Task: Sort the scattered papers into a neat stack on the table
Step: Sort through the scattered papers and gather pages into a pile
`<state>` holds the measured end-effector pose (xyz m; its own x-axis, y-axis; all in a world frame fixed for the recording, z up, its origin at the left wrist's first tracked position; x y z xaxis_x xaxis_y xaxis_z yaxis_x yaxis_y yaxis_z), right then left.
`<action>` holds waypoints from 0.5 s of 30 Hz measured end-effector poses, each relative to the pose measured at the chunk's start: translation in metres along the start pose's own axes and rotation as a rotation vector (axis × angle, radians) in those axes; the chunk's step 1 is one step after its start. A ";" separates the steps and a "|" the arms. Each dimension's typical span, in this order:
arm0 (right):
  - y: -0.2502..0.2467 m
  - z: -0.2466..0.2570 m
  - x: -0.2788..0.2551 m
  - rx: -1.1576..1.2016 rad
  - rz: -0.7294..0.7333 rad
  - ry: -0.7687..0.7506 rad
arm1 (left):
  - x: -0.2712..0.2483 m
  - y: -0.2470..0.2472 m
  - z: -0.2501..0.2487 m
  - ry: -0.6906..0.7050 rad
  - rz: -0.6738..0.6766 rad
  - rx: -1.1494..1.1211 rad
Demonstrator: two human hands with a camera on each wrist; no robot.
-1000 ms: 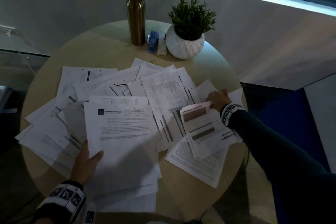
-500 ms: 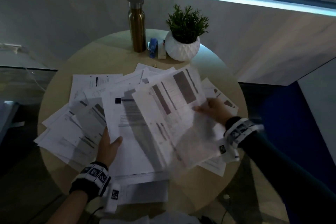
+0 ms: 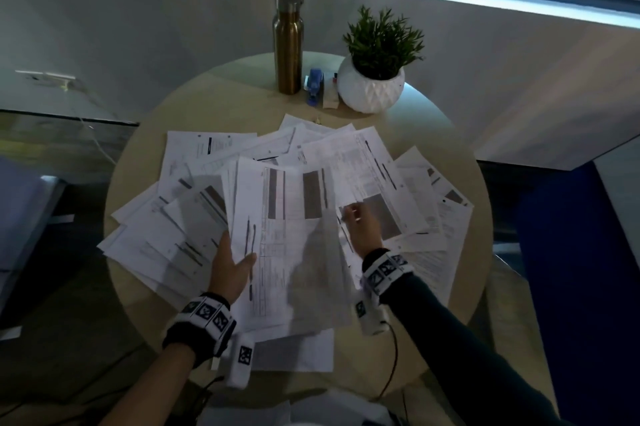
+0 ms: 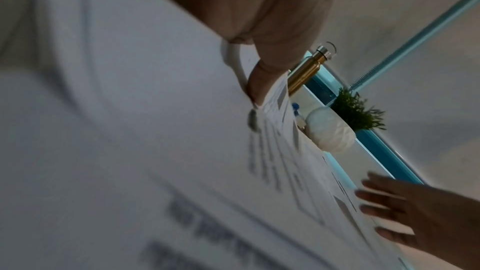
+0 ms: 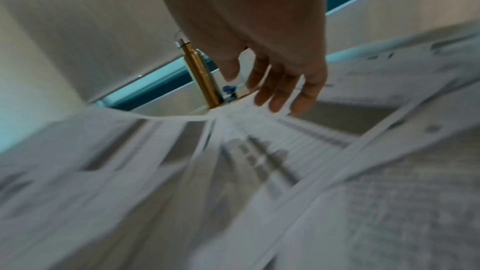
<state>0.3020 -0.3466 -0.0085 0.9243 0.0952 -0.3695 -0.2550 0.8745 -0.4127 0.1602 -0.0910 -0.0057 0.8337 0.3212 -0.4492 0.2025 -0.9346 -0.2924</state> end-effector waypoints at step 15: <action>-0.085 -0.037 0.113 -0.581 0.014 0.411 | -0.031 -0.063 0.064 -0.131 -0.208 -0.077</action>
<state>0.4179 -0.4275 -0.0462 0.7670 -0.1826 -0.6151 -0.4820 0.4688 -0.7402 0.0893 -0.0324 -0.0274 0.6971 0.5203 -0.4933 0.4056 -0.8536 -0.3270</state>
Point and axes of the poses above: each hand's wrist, its own x-axis towards the middle knuckle, its own y-axis out of the palm, z = x × y, the point moved 10 cm from there along x, towards the middle knuckle, and after that the axes turned 6 degrees about z, right-handed, at the moved point
